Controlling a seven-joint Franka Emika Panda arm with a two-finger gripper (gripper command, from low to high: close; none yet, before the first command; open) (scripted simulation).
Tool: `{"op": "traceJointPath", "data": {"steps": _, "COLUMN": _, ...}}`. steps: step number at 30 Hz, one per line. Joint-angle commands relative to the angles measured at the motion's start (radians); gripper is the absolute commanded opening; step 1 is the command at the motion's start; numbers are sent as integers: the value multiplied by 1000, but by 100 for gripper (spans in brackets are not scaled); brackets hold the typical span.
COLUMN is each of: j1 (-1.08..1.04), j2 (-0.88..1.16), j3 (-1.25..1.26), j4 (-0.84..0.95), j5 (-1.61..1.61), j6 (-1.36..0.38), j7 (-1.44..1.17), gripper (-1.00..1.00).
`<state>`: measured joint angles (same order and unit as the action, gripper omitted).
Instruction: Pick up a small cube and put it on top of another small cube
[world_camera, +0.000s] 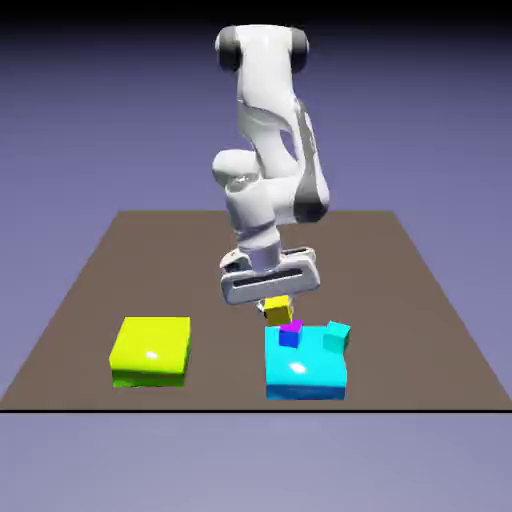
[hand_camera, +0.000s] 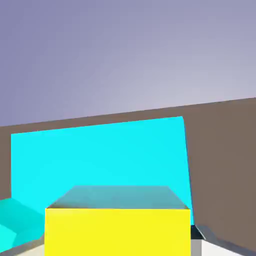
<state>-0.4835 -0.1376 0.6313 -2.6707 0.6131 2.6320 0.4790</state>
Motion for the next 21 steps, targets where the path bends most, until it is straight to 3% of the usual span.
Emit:
{"op": "traceJointPath", "data": {"steps": 1, "j1": -10, "j2": -26, "j3": 36, "j4": -24, "j5": 13, "j6": 1, "j7": 9, "gripper": -100}}
{"op": "traceJointPath", "data": {"steps": 11, "j1": -114, "j2": -290, "j3": 399, "j4": -265, "j5": 149, "j6": 8, "j7": 90, "gripper": -100}}
{"op": "traceJointPath", "data": {"steps": 21, "j1": 29, "j2": -138, "j3": 164, "j4": -270, "j5": -197, "j6": 140, "j7": 330, "gripper": -100}}
